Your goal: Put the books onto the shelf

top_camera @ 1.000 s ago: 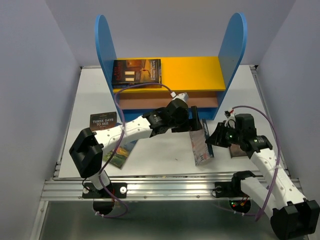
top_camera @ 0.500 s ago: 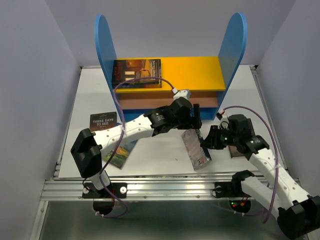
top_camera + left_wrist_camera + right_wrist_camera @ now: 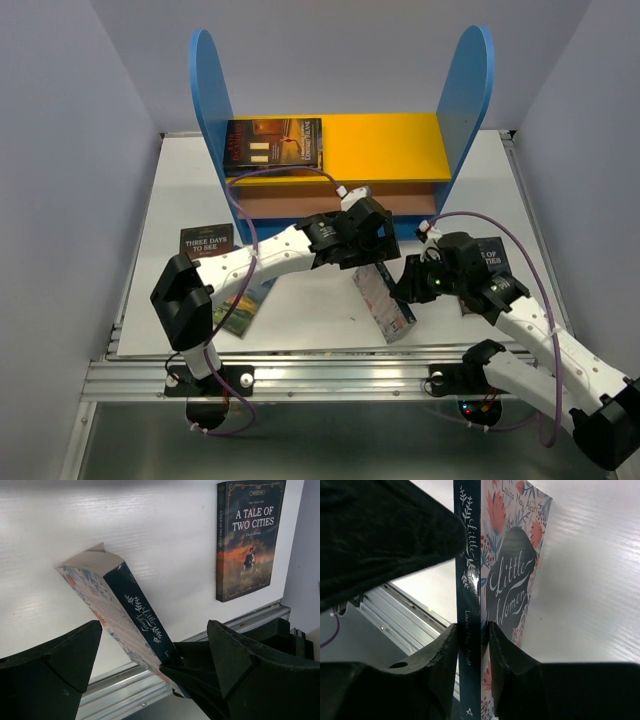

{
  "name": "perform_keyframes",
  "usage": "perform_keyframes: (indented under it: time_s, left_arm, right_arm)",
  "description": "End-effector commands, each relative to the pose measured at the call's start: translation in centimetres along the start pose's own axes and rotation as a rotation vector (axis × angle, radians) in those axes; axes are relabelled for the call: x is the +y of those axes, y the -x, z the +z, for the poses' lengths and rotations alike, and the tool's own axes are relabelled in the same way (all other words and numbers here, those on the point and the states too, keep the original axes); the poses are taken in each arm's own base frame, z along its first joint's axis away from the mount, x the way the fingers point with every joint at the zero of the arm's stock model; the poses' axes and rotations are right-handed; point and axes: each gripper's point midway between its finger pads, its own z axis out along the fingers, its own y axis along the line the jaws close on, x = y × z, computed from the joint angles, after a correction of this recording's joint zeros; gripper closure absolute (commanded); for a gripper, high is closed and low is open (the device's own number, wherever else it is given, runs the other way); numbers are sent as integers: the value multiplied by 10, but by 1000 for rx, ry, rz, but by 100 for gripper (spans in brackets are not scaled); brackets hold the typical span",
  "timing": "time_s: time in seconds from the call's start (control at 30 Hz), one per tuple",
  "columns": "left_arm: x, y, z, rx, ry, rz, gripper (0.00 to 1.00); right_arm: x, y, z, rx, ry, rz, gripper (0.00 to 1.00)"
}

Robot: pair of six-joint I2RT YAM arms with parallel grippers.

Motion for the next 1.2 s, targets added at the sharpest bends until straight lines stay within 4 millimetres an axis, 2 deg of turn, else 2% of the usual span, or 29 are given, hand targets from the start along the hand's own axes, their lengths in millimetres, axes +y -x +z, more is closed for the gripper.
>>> perform_keyframes:
  time_s: [0.0, 0.17, 0.27, 0.37, 0.53, 0.57, 0.6, 0.7, 0.73, 0.83, 0.97, 1.07, 1.1, 1.17]
  left_arm:
    - [4, -13, -7, 8, 47, -118, 1]
    - [14, -26, 10, 33, 98, -220, 3]
    - [20, -26, 17, 25, 145, -248, 5]
    - [28, -30, 22, 24, 190, -260, 10]
    - [36, -33, 29, 19, 223, -281, 23]
    - [38, -34, 29, 17, 233, -288, 27]
    - [37, -32, 29, 12, 228, -286, 37]
    - [37, -31, 29, 6, 225, -285, 59]
    - [37, -31, 29, 7, 228, -286, 74]
    - [39, -33, 29, 8, 227, -289, 99]
    - [40, -34, 26, 9, 211, -287, 100]
    - [44, -34, 19, -3, 202, -281, 100]
    - [41, -29, 11, -20, 176, -273, 100]
    - [43, -31, 5, -33, 153, -248, 100]
  right_arm:
    - [15, 25, 0, -101, -5, -50, 99]
    - [25, 22, 1, -123, -10, -83, 99]
    - [28, 19, 3, -126, -13, -92, 99]
    - [28, 19, 3, -141, -25, -97, 99]
    - [28, 17, 3, -150, -23, -90, 99]
    - [27, 17, 3, -149, -27, -91, 99]
    - [28, 18, 3, -151, -26, -92, 99]
    - [32, 19, 3, -152, -9, -94, 99]
    - [33, 19, 2, -153, -5, -93, 99]
    - [36, 23, -3, -170, 2, -100, 99]
    - [42, 25, -8, -173, 22, -100, 99]
    - [51, 27, -16, -162, 54, -102, 70]
    - [56, 29, -22, -169, 67, -112, 35]
    - [69, 41, -41, -199, 92, -123, 10]
